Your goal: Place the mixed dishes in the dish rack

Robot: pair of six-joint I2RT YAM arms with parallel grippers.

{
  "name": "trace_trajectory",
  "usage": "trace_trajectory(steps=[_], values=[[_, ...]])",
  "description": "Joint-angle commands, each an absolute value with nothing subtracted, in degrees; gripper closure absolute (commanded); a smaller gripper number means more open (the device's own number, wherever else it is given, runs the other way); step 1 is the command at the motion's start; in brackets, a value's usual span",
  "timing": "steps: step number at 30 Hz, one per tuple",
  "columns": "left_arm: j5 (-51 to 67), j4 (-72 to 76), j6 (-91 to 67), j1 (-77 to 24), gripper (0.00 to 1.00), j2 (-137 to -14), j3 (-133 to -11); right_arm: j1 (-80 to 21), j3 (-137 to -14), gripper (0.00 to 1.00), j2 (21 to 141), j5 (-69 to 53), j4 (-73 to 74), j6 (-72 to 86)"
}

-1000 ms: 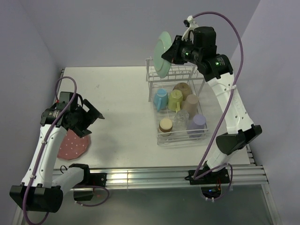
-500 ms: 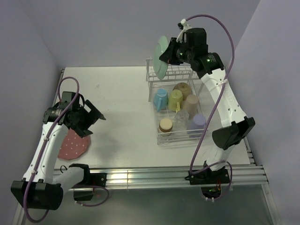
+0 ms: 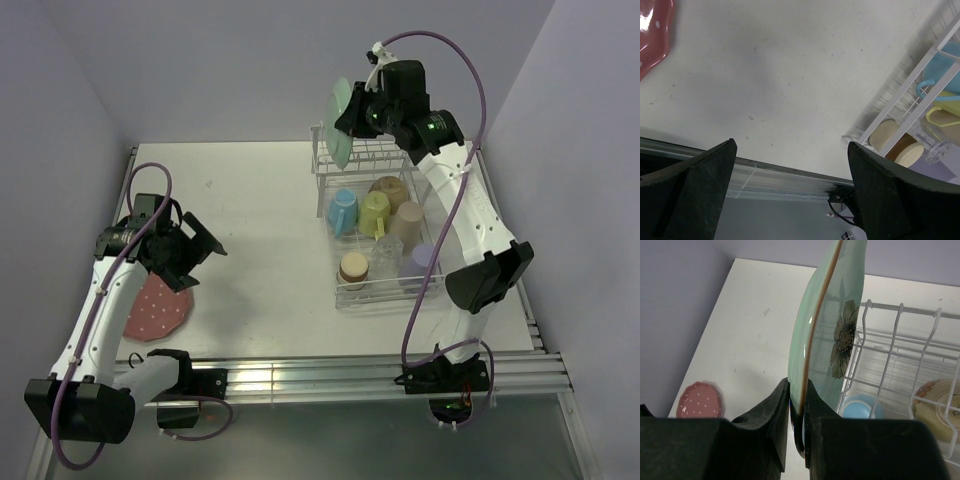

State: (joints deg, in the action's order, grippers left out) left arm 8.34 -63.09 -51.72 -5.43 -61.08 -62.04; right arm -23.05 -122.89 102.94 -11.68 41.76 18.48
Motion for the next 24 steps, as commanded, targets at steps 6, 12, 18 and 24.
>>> trace_trajectory(steps=[6, 12, 18, 24], values=[[9.58, -60.56, -50.89, -5.36, 0.01, -61.87, -61.52, -26.72, -129.02, 0.85, 103.09, -7.65, 36.56, 14.42], [9.58, -60.56, -50.89, -5.36, 0.01, -61.88, -61.52, -28.47, -128.94, 0.62, 103.45, -4.93, 37.79, 13.10], [9.76, -60.38, -50.71, -5.36, 0.01, -61.44, -60.73, -29.53, -128.58, 0.51, 103.36, -1.76, 38.93, 12.39], [9.50, -60.73, -50.80, -5.36, 0.01, -61.35, -60.03, -29.79, -128.15, 0.49, 103.36, -1.76, 39.55, 12.22]])
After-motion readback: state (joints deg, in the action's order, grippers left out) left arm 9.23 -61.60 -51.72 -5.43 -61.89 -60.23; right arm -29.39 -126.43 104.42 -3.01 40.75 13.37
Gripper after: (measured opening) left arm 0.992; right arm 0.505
